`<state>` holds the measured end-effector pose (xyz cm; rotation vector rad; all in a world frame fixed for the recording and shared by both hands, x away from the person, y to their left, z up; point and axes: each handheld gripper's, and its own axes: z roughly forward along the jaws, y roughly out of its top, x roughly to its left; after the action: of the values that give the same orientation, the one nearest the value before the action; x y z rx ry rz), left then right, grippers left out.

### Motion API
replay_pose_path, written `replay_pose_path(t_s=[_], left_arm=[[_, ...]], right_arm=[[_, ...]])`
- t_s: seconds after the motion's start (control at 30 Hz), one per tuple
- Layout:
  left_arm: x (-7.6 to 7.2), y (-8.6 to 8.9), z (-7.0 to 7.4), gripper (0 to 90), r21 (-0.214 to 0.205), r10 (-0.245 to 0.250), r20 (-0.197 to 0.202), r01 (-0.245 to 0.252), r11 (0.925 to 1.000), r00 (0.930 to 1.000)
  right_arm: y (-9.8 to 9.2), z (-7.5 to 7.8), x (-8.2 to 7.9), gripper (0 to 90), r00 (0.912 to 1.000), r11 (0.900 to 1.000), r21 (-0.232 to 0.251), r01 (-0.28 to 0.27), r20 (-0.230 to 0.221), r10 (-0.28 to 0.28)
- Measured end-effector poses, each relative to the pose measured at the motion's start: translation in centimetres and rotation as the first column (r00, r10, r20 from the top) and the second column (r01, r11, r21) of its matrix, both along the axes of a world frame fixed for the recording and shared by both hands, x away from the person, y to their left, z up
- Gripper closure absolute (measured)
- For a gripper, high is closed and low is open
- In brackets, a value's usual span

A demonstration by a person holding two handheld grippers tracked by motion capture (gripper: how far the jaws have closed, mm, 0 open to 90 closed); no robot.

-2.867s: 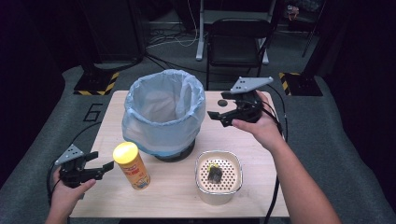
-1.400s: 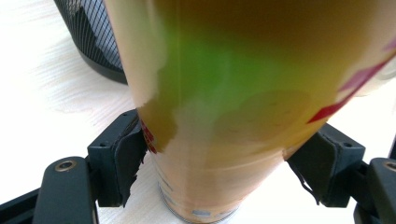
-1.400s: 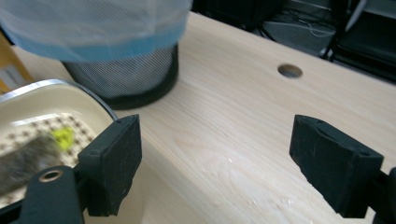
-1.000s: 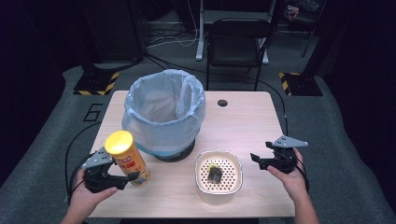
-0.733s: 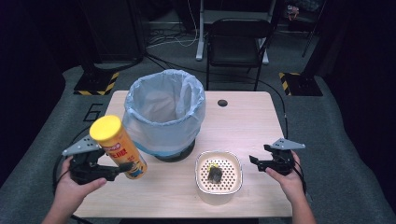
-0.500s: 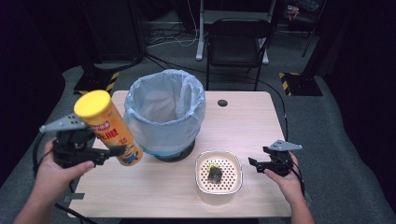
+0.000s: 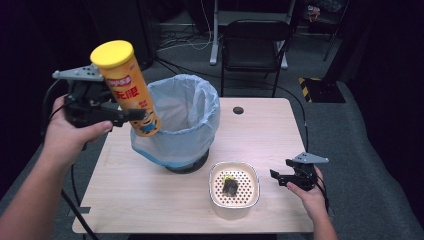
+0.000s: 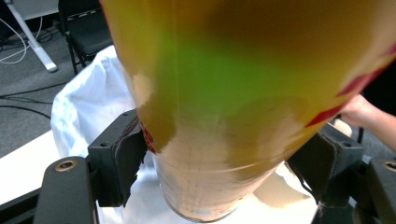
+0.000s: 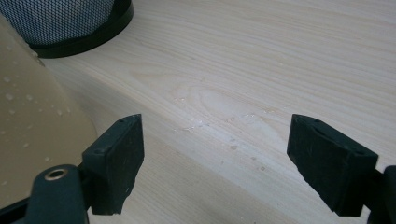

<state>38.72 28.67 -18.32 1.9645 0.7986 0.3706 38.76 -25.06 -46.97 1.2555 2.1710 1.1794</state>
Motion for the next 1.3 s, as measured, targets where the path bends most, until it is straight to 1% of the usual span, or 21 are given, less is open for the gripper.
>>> replay_pose_path(t_s=[0.03, 0.1, 0.13, 0.2, 0.27, 0.33, 0.43, 0.47, 0.5, 0.53, 0.6, 0.67, 0.7, 0.73, 0.77, 0.8, 0.83, 0.97, 1.1, 1.17, 1.3], left_arm=[[0.0, 0.0, 0.0, 23.7, 0.0, 0.0, 0.0, 0.0, 1.0, 1.0], [2.2, -1.1, -0.5, 23.7, -0.017, 0.013, 0.001, -0.013, 0.9998, 0.9999], [2.2, -1.1, -0.5, 23.7, -0.017, 0.013, 0.001, -0.013, 0.9998, 0.9999], [3.4, -1.9, -1.0, 23.7, -0.018, 0.024, -0.003, -0.024, 0.9996, 0.9997], [4.5, -2.7, -1.5, 23.7, -0.003, 0.037, 0.0, -0.037, 0.9993, 0.9993], [6.1, -3.7, -2.5, 23.7, 0.007, 0.05, 0.003, -0.05, 0.9987, 0.9988], [7.0, -4.2, -3.4, 23.7, 0.0, 0.06, -0.001, -0.06, 0.9982, 0.9982], [7.4, -4.5, -3.9, 23.6, 0.001, 0.064, -0.012, -0.064, 0.9979, 0.9979], [8.3, -5.0, -4.9, 23.6, 0.009, 0.06, -0.055, -0.06, 0.9982, 0.9967], [8.3, -5.0, -4.9, 23.6, 0.009, 0.06, -0.055, -0.06, 0.9982, 0.9967], [9.2, -5.9, -6.3, 23.5, 0.068, 0.075, -0.097, -0.069, 0.9953, 0.9924], [9.4, -6.2, -6.7, 23.4, 0.08, 0.082, -0.109, -0.074, 0.9941, 0.9907], [9.6, -6.4, -7.2, 23.4, 0.095, 0.079, -0.133, -0.067, 0.9932, 0.988], [9.9, -6.5, -7.8, 23.3, 0.124, 0.076, -0.174, -0.055, 0.9907, 0.9818], [10.0, -6.5, -8.1, 23.2, 0.143, 0.083, -0.182, -0.058, 0.9881, 0.9798], [10.0, -6.5, -8.1, 23.0, 0.143, 0.083, -0.182, -0.058, 0.9881, 0.9798], [10.0, -6.5, -8.6, 22.5, 0.167, 0.109, -0.176, -0.079, 0.9828, 0.9784], [10.1, -6.0, -8.8, 18.2, 0.13, 0.108, -0.183, -0.085, 0.9879, 0.9772], [9.6, -5.5, -8.4, 18.4, 0.148, 0.119, -0.163, -0.095, 0.9845, 0.9796], [9.0, -5.1, -8.0, 18.4, 0.141, 0.116, -0.142, -0.096, 0.9854, 0.983], [7.9, -4.5, -7.3, 19.0, 0.127, 0.102, -0.13, -0.085, 0.9883, 0.9863]], right_arm=[[-0.1, 0.0, 0.0, 18.9, 1.0, 1.0, -0.002, -0.002, -0.001, 0.002], [-0.1, -0.2, 0.0, 19.1, 1.0, 1.0, 0.005, 0.005, -0.003, -0.005], [-0.1, -0.2, 0.0, 19.1, 1.0, 1.0, 0.005, 0.005, -0.003, -0.005], [-0.2, -0.3, 0.1, 19.1, 1.0, 1.0, 0.0, 0.01, 0.001, -0.01], [-0.2, -0.5, 0.1, 19.3, 1.0, 1.0, 0.001, 0.008, -0.002, -0.008], [-0.3, -0.8, 0.2, 19.4, 0.9999, 0.9999, -0.007, 0.012, -0.01, -0.012], [-0.3, -0.9, 0.2, 19.3, 0.9998, 0.9999, -0.002, 0.016, -0.013, -0.016], [-0.4, -1.0, 0.2, 19.3, 0.9998, 0.9998, -0.011, 0.014, -0.012, -0.014], [-0.4, -1.1, 0.2, 19.3, 0.9998, 0.9999, -0.008, 0.015, -0.013, -0.015], [-0.4, -1.1, 0.2, 19.3, 0.9998, 0.9999, -0.008, 0.015, -0.013, -0.015], [-0.3, -1.1, 0.2, 19.3, 0.9996, 0.9997, 0.003, 0.024, -0.013, -0.024], [-0.5, -1.1, 0.2, 19.3, 0.9999, 0.9999, -0.006, 0.011, -0.01, -0.011], [-0.5, -1.1, 0.2, 19.3, 0.9999, 0.9999, -0.004, 0.011, -0.008, -0.012], [-0.5, -1.0, 0.1, 19.3, 0.9999, 0.9999, 0.001, 0.01, -0.009, -0.01], [-0.6, -1.1, 0.2, 19.3, 0.9999, 0.9999, 0.0, 0.011, -0.005, -0.011], [-0.6, -1.1, 0.2, 19.3, 0.9999, 0.9999, 0.0, 0.011, -0.005, -0.011], [-0.6, -1.1, 0.2, 19.3, 0.9997, 0.9997, 0.006, 0.022, -0.009, -0.022], [-0.7, -1.2, 0.2, 19.4, 0.9999, 1.0, 0.004, 0.009, -0.013, -0.008], [-0.5, -1.2, 0.2, 19.4, 0.9999, 0.9999, 0.008, 0.011, -0.012, -0.011], [-0.4, -1.2, 0.1, 19.3, 0.9999, 1.0, 0.004, 0.002, -0.017, -0.002], [-0.3, -1.3, 0.1, 19.3, 0.9998, 1.0, 0.002, 0.009, -0.017, -0.009]])
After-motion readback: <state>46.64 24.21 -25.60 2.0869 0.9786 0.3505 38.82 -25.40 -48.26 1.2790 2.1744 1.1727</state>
